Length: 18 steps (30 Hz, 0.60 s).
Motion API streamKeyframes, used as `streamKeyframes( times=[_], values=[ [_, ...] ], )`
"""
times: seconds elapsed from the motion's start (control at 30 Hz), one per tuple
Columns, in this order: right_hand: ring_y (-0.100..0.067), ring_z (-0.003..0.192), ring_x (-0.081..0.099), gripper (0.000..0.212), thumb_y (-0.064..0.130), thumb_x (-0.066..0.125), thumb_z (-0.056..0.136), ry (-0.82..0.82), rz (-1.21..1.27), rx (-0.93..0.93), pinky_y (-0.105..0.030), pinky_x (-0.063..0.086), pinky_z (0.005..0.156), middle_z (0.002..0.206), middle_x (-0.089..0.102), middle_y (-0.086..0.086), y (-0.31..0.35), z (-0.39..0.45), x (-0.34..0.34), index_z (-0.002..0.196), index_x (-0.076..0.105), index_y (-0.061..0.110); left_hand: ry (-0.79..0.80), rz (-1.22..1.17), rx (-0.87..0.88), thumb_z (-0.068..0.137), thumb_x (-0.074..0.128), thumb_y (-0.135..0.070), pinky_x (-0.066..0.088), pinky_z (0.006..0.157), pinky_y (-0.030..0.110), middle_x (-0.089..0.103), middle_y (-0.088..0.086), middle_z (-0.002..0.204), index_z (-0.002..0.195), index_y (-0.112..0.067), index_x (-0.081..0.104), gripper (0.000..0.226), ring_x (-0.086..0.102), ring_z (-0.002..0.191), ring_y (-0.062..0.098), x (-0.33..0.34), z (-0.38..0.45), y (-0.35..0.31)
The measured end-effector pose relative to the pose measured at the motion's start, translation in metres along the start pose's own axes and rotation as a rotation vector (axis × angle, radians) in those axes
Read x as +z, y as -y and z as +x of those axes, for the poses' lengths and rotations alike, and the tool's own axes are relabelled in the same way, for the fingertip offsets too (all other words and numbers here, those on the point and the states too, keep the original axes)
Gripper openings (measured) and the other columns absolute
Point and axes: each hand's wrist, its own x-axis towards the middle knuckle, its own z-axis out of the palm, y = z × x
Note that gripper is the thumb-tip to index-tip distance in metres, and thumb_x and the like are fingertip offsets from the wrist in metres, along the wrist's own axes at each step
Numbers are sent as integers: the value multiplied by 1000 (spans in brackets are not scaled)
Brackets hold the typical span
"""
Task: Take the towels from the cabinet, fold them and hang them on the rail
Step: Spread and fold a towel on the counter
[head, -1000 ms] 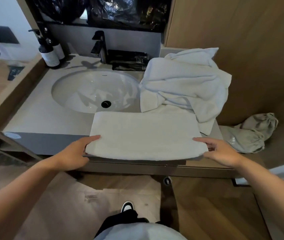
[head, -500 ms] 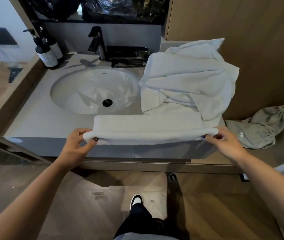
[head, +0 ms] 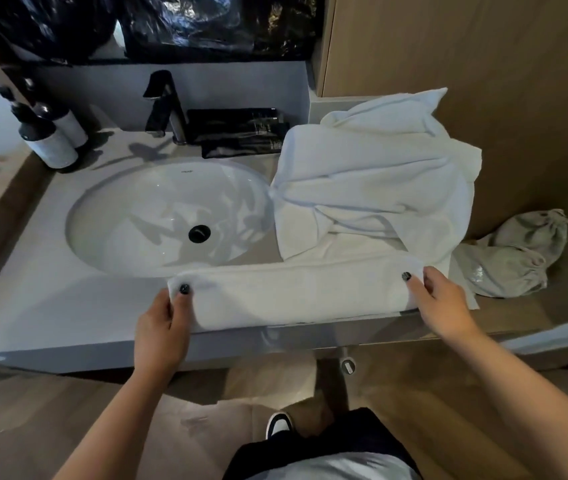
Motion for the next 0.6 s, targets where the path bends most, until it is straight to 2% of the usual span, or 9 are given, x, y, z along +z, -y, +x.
streamKeyframes(
  times=[0.13,0.23,0.37,0.47,0.6],
  values=[
    [-21,62,50,34,44,43,100,-8,-174,31,-34,34,50,66,51,-4,-2,8,5,75,43,22,14,166,28,102,40,-42,40,55,42,52,10,58,73,-13,42,41,51,57,31,4,17,-1],
    [-21,55,48,34,40,42,102,-41,-296,-13,-31,27,46,60,47,-3,0,10,7,74,39,20,22,246,23,102,42,-34,35,52,38,52,9,57,72,-14,41,36,50,55,31,9,25,1],
    [-16,51,43,32,35,42,102,-80,-404,-20,-28,23,44,57,44,0,2,13,10,81,44,13,36,302,14,102,44,-33,37,54,40,52,9,58,73,-14,42,35,48,56,32,11,31,1],
    [-22,51,43,34,35,43,101,-99,-397,15,-30,24,46,56,44,-1,4,19,12,77,46,11,56,315,-6,101,45,-32,37,57,40,52,9,59,69,-16,40,37,48,58,33,10,36,0],
    [-24,54,46,37,37,42,101,-91,-394,48,-31,27,47,58,48,-6,7,22,12,71,40,16,75,297,-70,101,46,-34,35,55,39,52,11,60,68,-8,43,42,48,59,31,8,40,-3]
  ],
)
